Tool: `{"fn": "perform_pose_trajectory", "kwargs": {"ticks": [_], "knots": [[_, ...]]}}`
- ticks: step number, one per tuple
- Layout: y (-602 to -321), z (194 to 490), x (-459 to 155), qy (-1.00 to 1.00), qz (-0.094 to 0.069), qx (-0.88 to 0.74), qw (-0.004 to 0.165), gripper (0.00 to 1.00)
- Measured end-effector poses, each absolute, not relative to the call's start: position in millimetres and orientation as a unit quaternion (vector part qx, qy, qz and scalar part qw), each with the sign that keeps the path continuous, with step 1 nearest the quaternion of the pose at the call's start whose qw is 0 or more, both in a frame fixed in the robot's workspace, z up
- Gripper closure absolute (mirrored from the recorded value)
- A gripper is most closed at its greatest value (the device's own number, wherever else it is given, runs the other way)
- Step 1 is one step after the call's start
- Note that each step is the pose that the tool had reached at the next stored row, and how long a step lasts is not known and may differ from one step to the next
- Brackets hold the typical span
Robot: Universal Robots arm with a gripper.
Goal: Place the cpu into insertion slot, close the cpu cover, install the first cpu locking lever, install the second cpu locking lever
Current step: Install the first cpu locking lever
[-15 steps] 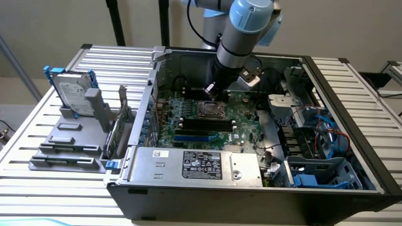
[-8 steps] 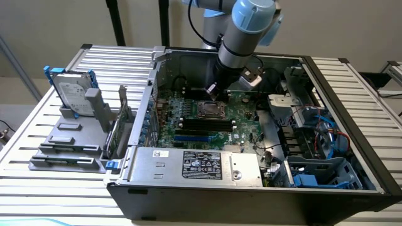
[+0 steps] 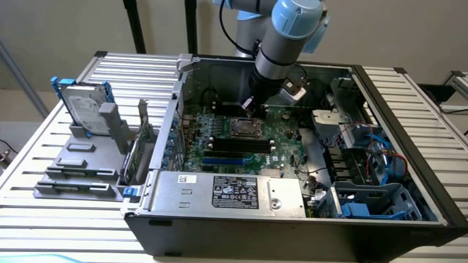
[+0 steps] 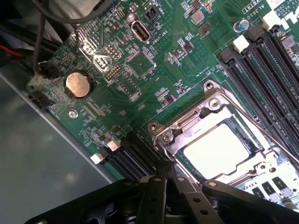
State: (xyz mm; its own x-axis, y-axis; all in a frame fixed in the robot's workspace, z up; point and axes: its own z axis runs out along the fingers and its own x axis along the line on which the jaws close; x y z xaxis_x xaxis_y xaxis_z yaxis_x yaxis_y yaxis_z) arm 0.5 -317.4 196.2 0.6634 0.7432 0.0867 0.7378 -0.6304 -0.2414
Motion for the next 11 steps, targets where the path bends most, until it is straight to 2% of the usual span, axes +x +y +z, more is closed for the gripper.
{"fn": "perform_pose_trajectory", "kwargs": {"ticks": [11], "knots": [[-317.4,196.2,0.5,-0.415,0.008,-0.899,0.137,0.89]]}}
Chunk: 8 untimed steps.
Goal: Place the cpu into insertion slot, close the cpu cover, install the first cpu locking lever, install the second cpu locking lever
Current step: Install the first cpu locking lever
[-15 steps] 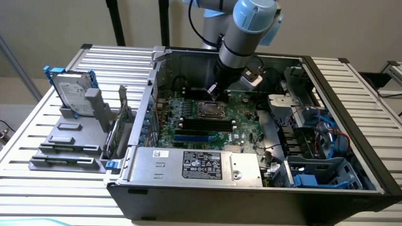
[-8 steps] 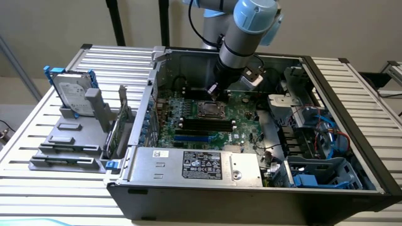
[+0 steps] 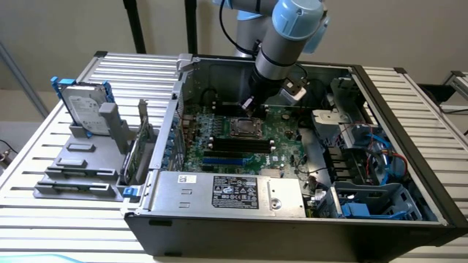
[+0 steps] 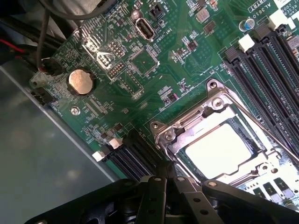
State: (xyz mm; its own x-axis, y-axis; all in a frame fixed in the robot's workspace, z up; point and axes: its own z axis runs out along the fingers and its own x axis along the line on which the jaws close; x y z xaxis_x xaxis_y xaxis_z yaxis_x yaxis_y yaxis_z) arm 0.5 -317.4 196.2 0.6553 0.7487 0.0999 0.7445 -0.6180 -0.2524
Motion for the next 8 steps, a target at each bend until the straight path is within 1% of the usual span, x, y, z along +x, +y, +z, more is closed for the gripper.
{"fn": "perform_pose_trajectory", "kwargs": {"ticks": [8], "knots": [[-318.8,196.2,0.5,-0.418,0.006,-0.897,0.141,0.89]]}}
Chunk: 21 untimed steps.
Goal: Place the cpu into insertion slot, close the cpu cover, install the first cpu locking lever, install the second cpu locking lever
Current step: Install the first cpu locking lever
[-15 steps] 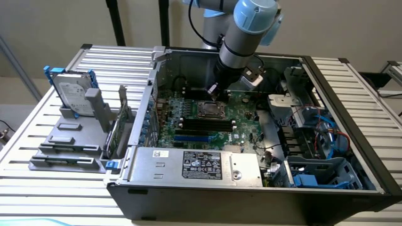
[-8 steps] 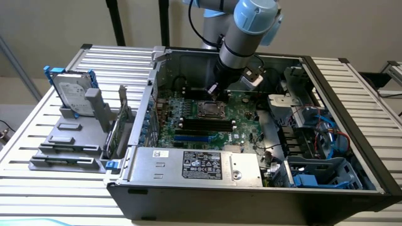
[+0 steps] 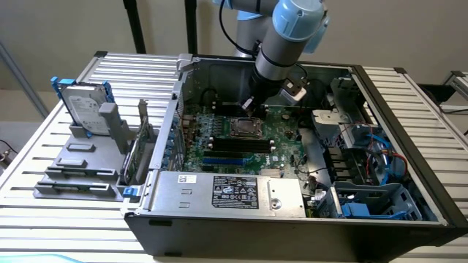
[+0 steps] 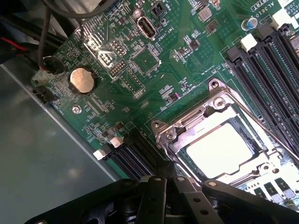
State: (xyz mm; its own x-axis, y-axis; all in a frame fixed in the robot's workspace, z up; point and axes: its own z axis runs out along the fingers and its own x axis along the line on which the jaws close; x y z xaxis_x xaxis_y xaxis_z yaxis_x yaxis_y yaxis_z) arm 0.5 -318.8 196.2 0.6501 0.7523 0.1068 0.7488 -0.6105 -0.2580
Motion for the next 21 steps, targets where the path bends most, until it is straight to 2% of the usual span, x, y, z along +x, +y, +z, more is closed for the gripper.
{"fn": "perform_pose_trajectory", "kwargs": {"ticks": [21], "knots": [[-322.0,193.8,0.5,-0.445,0.001,-0.883,0.151,0.89]]}}
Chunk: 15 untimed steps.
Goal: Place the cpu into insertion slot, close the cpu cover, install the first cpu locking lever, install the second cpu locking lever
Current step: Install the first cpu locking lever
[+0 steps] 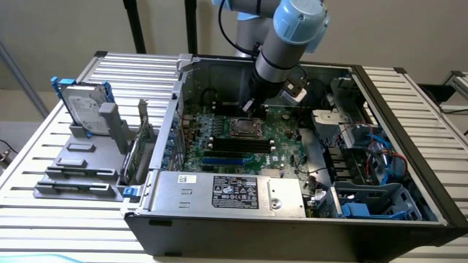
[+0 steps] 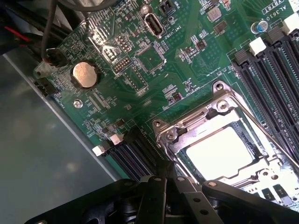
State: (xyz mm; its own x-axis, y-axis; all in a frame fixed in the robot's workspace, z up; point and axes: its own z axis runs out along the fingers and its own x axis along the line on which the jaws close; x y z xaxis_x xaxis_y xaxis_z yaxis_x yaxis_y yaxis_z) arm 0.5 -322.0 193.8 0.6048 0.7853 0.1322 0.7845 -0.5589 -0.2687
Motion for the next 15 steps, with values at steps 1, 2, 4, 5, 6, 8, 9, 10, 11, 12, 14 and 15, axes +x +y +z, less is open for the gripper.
{"fn": "perform_pose_trajectory", "kwargs": {"ticks": [1,2,4,5,6,8,9,10,11,12,14,15], "knots": [[-322.3,193.6,0.5,-0.445,0.001,-0.883,0.152,0.89],[-322.5,193.3,0.5,-0.445,0.000,-0.882,0.153,0.89],[-323.1,193.0,0.5,-0.445,-0.001,-0.882,0.155,0.89],[-323.3,193.0,0.5,-0.445,-0.001,-0.882,0.156,0.89],[-323.3,193.0,0.5,-0.445,-0.002,-0.882,0.156,0.89],[-323.2,193.4,0.6,-0.445,-0.002,-0.881,0.157,0.89],[-322.9,194.2,0.6,-0.446,-0.003,-0.881,0.158,0.89],[-323.0,195.7,0.6,-0.445,-0.003,-0.881,0.158,0.89],[-323.2,197.4,0.4,-0.445,-0.002,-0.881,0.157,0.89],[-323.2,198.8,-0.1,-0.446,-0.002,-0.881,0.157,0.89],[-323.2,200.4,-2.5,-0.446,-0.002,-0.881,0.157,0.89],[-323.2,200.8,-4.1,-0.446,-0.002,-0.881,0.157,0.89]]}}
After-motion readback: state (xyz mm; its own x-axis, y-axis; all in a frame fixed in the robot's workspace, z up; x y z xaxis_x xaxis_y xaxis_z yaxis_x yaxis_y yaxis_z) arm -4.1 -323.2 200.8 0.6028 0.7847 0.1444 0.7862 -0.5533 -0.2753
